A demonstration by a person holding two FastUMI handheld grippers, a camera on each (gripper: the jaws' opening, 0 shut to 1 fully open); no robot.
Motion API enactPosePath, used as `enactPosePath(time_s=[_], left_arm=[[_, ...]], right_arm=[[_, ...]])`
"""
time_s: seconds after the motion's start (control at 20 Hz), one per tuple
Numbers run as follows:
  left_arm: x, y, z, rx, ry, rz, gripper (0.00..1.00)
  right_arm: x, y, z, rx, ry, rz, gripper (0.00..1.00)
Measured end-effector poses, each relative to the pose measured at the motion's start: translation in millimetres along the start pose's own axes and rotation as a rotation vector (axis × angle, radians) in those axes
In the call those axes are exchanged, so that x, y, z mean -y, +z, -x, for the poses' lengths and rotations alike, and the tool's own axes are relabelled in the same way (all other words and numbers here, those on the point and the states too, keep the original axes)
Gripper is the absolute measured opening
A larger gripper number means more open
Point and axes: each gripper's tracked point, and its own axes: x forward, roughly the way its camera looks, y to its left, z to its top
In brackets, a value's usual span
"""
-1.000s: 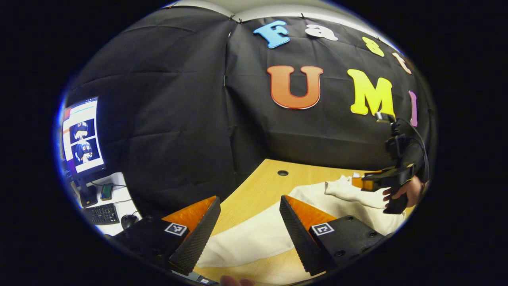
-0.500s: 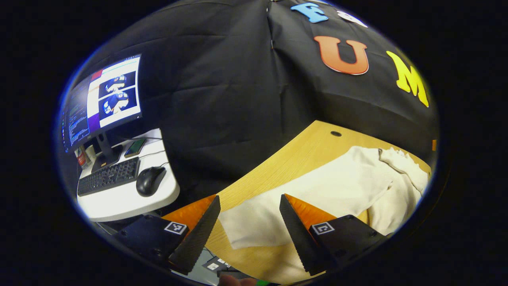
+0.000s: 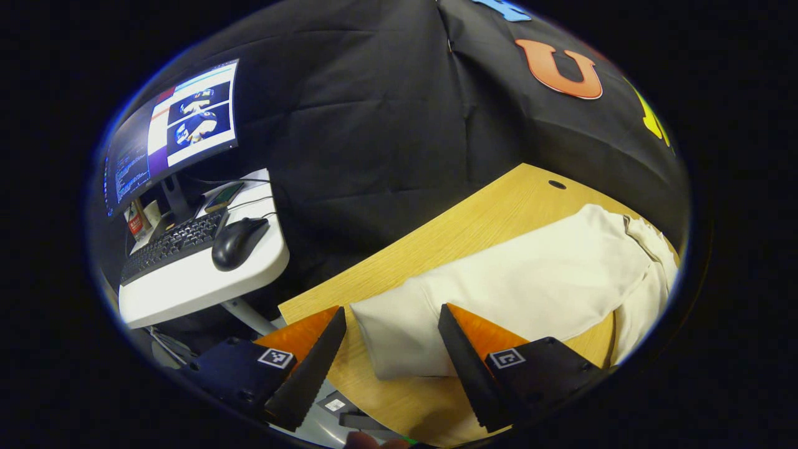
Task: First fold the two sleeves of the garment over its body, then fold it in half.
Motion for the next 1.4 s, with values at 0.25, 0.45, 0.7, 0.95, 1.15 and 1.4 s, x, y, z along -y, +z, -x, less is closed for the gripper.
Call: enactPosePath(time_s=[0.25, 0.45, 0.7, 0.95, 1.15, 1.4], left_arm=[[20, 0, -2, -0.022, -0.004, 0.023, 0.58], [35, 9, -6, -0.02, -0.12, 0.085, 0.16], [56, 48, -4, 0.021, -0.229, 0.105, 0.06], [103, 103, 3, 0.073, -0.341, 0.075, 0.05], [158, 156, 17, 0.141, -0.444, 0.026, 0.04], [231, 235, 37, 0.23, -0.566, -0.029, 0.04]], right_arm=[[2, 1, 8, 0.013, 0.005, -0.028, 0.78], [12, -4, 23, 0.024, -0.001, -0.055, 0.77], [31, -21, 43, 0.023, -0.034, -0.095, 0.78], [54, -28, 62, 0.049, -0.077, -0.141, 0.77], [77, -34, 78, 0.072, -0.124, -0.197, 0.78], [115, -37, 105, 0.121, -0.206, -0.262, 0.78]])
